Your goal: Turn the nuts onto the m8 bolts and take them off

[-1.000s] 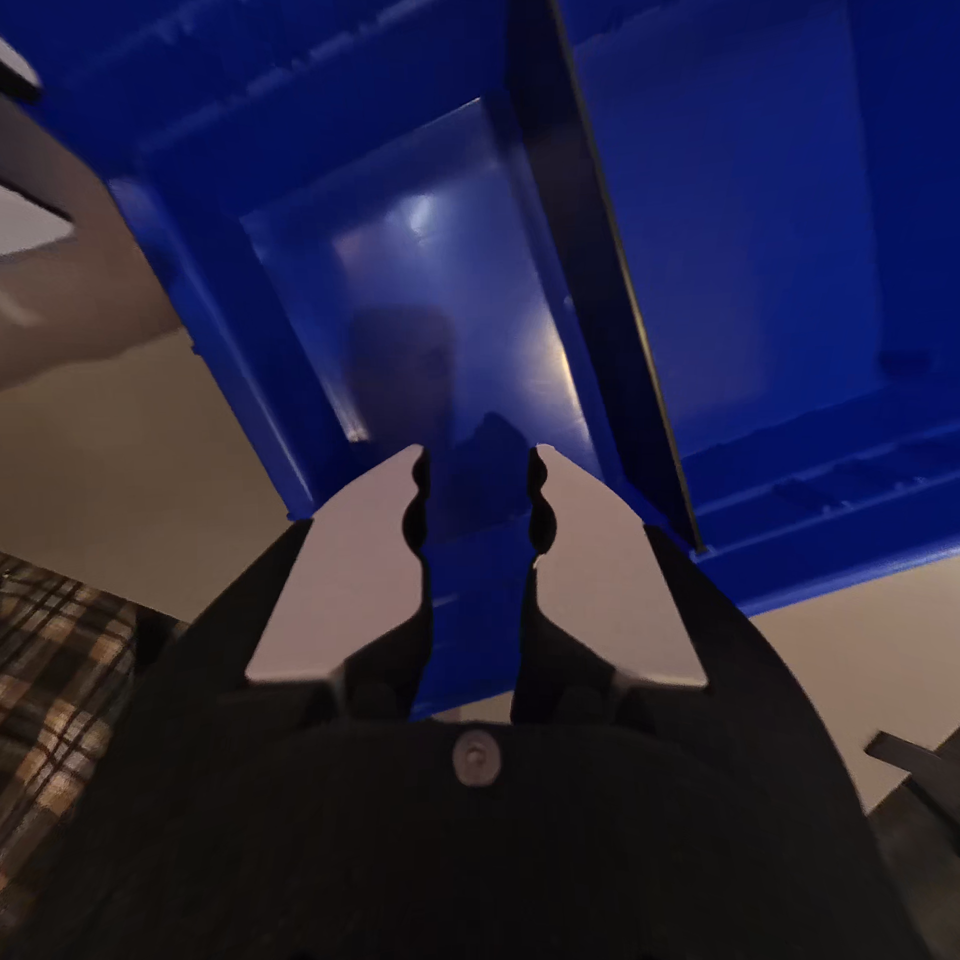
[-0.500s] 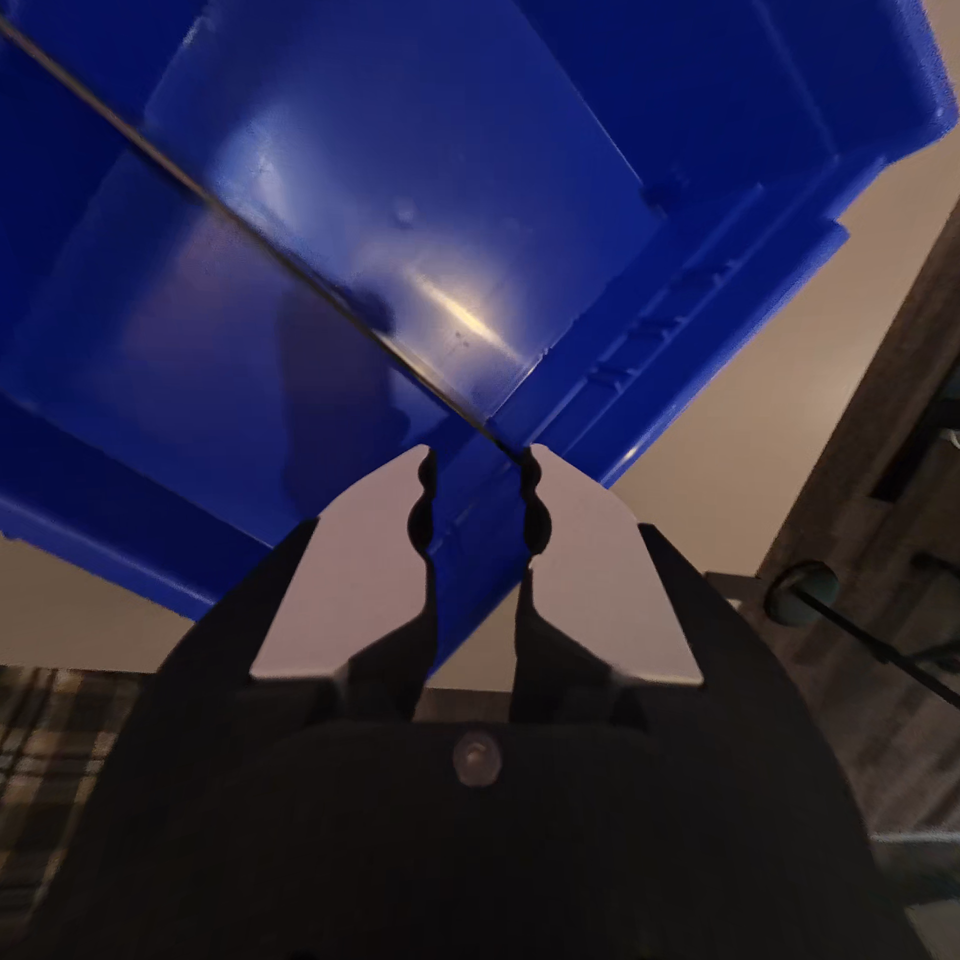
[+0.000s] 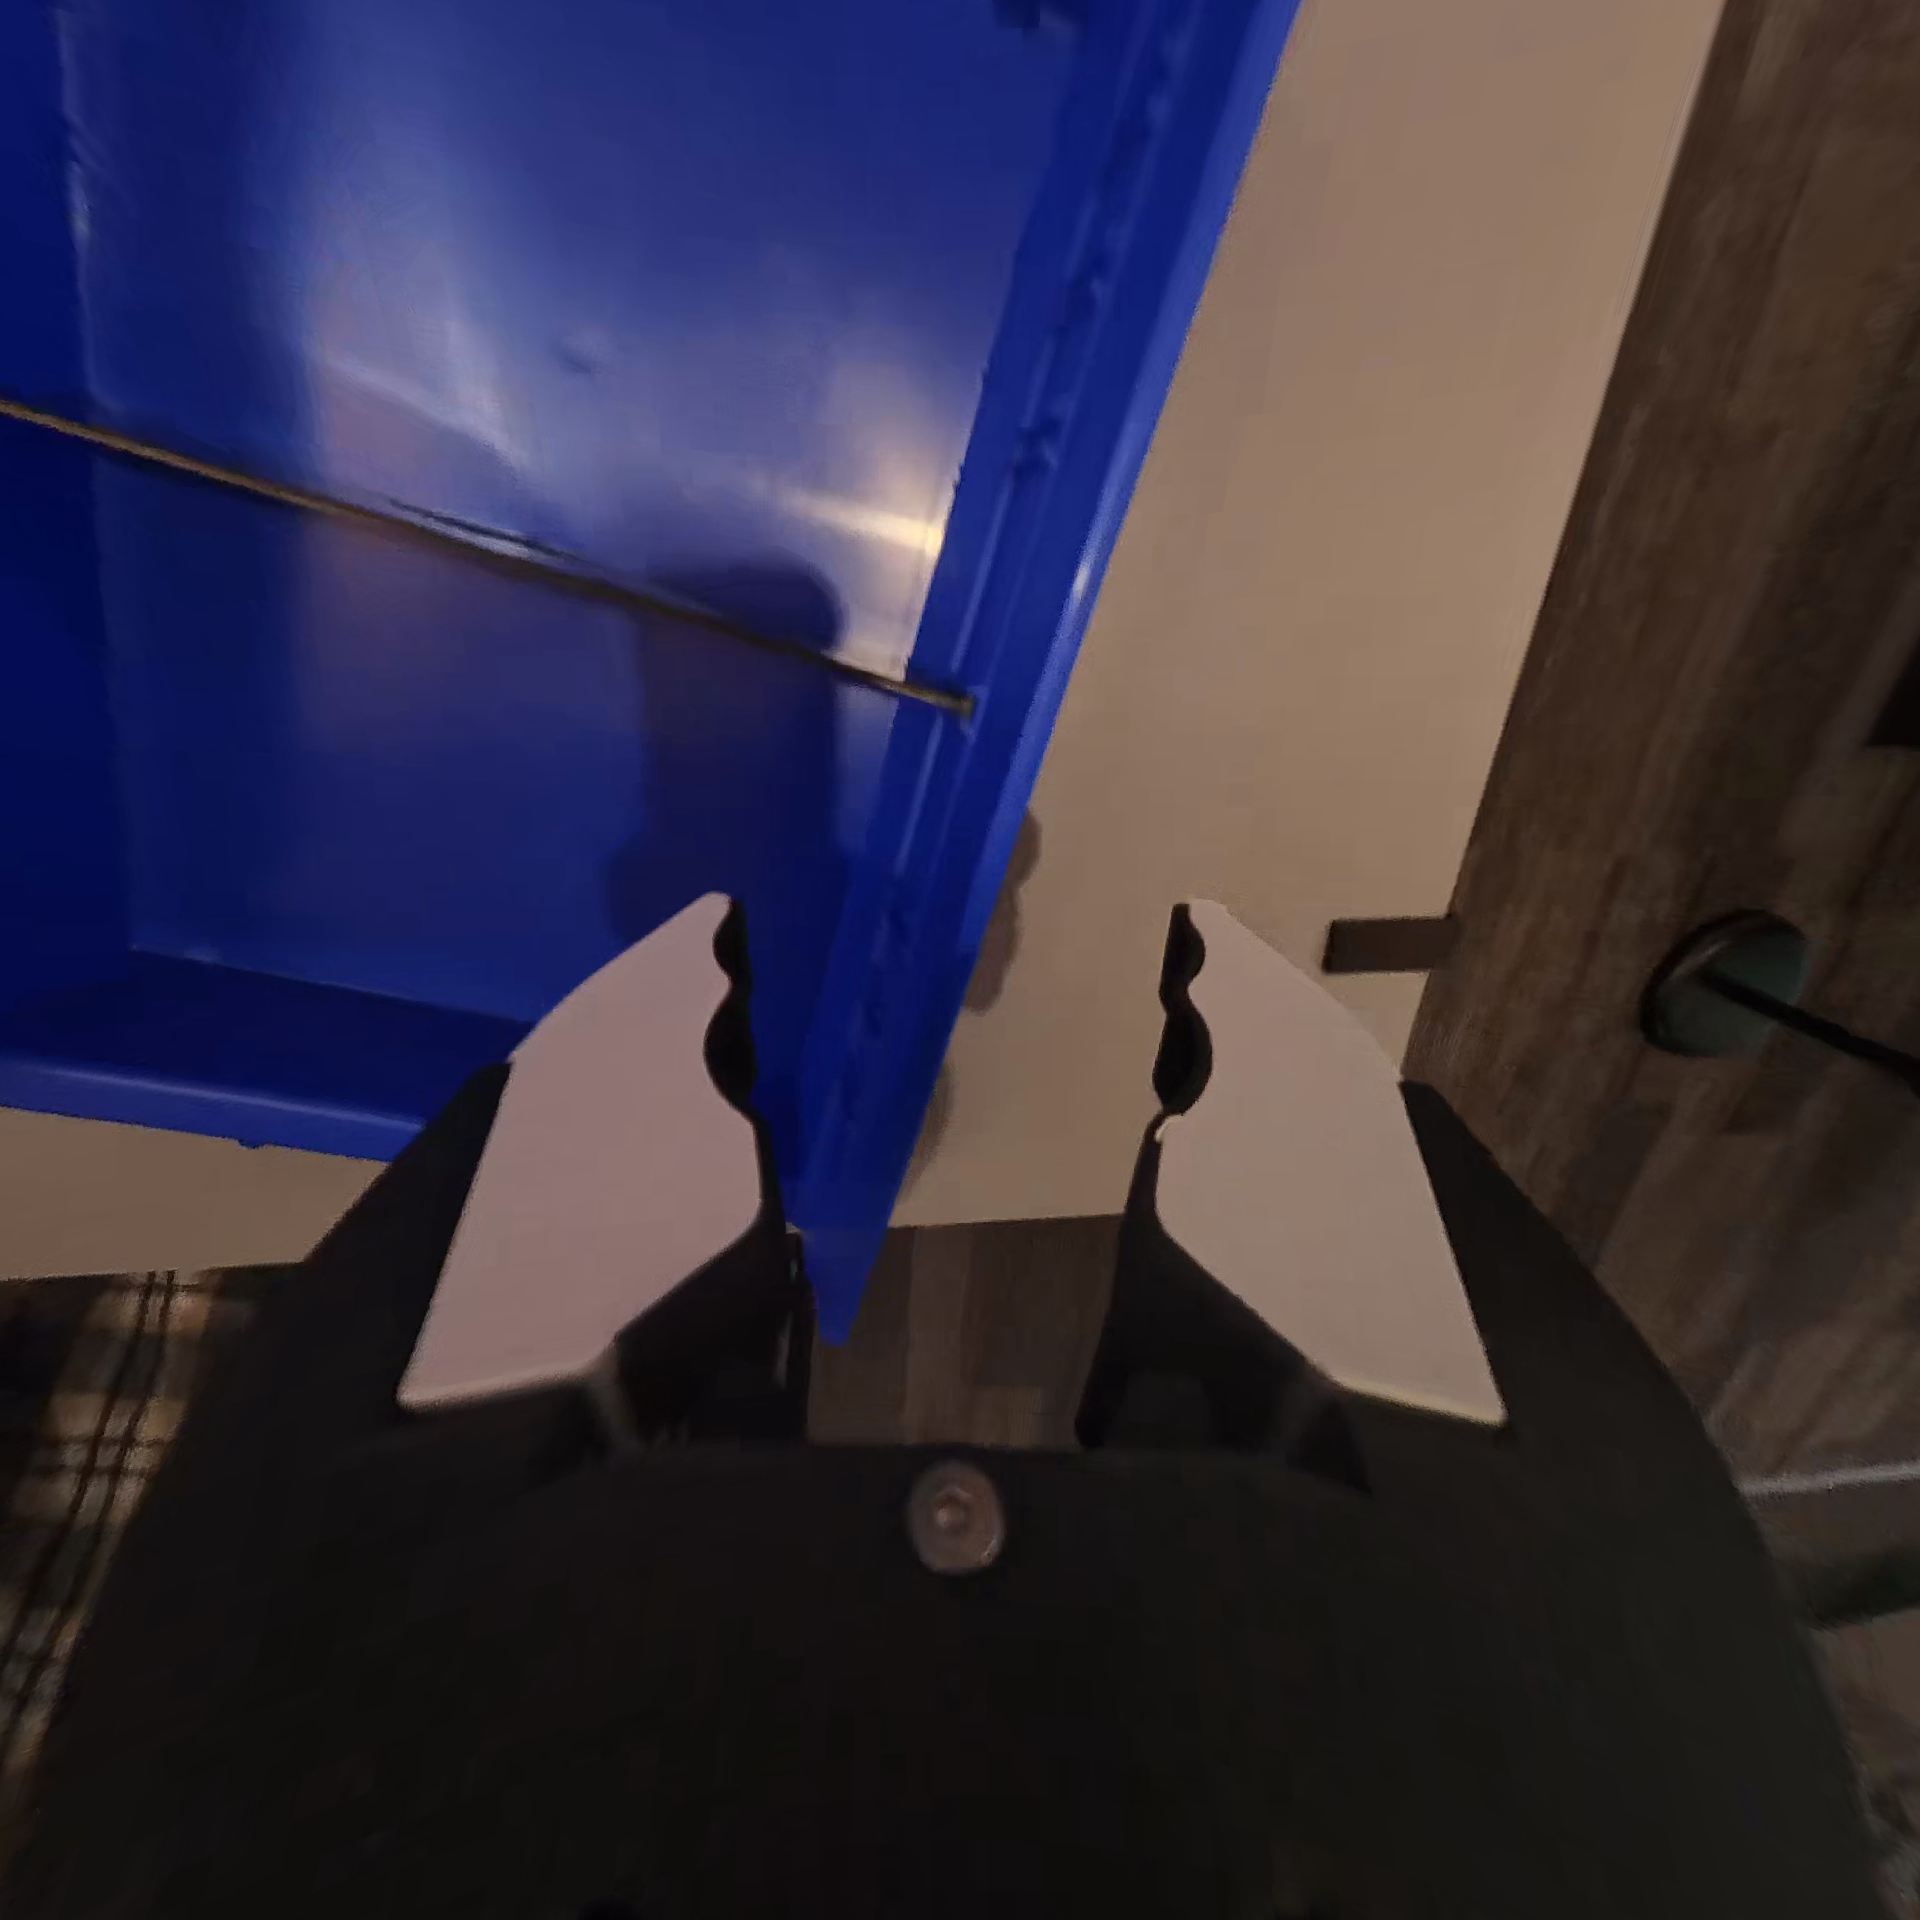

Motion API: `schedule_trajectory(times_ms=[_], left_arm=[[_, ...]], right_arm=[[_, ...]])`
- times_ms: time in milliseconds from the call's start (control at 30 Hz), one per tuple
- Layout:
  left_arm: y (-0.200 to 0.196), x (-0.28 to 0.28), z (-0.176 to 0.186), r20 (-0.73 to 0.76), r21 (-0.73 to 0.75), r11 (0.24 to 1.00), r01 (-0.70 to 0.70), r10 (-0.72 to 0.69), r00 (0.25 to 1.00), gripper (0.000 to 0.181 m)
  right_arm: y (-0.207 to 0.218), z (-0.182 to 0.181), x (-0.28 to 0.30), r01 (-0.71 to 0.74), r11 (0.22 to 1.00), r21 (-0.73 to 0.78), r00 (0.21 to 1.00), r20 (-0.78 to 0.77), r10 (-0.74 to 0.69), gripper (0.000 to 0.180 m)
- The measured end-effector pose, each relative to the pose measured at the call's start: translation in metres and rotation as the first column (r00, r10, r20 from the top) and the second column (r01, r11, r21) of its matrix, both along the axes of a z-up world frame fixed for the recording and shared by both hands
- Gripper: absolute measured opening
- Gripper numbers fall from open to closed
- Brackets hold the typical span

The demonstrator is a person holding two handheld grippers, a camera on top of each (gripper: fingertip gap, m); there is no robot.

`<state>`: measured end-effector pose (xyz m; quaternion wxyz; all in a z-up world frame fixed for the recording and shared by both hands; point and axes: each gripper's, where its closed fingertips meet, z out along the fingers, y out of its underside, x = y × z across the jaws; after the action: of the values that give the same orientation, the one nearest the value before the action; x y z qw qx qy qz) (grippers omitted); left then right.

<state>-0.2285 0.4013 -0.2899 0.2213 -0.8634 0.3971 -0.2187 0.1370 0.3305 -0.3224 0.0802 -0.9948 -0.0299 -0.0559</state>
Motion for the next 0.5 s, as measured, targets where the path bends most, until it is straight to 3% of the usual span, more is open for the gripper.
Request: schedule_trajectory(times_ms=[67, 200, 300, 500], left_arm=[[-0.001, -0.001, -0.002, 0.007, -0.002, 1.000, 0.007, -0.007, 1.000, 0.043], [-0.003, -0.006, -0.004, 0.011, 0.002, 1.000, 0.016, -0.016, 1.000, 0.043], [-0.004, -0.014, -0.002, 0.012, 0.013, 1.000, 0.013, -0.013, 1.000, 0.043], [0.001, -0.021, -0.002, 0.027, 0.020, 1.000, 0.004, -0.005, 1.000, 0.043]], right_arm=[[-0.006, -0.012, 0.002, 0.030, 0.999, -0.045, 0.999, -0.019, -0.031, 0.072], [-0.003, -0.030, 0.010, 0.079, 0.992, -0.096, 0.995, -0.045, -0.084, 0.034], [0.007, -0.037, 0.002, 0.129, 0.983, -0.128, 0.967, -0.203, -0.153, 0.006], [0.040, -0.037, 0.034, 0.206, 0.974, -0.095, 0.940, -0.256, -0.224, 0.005]])
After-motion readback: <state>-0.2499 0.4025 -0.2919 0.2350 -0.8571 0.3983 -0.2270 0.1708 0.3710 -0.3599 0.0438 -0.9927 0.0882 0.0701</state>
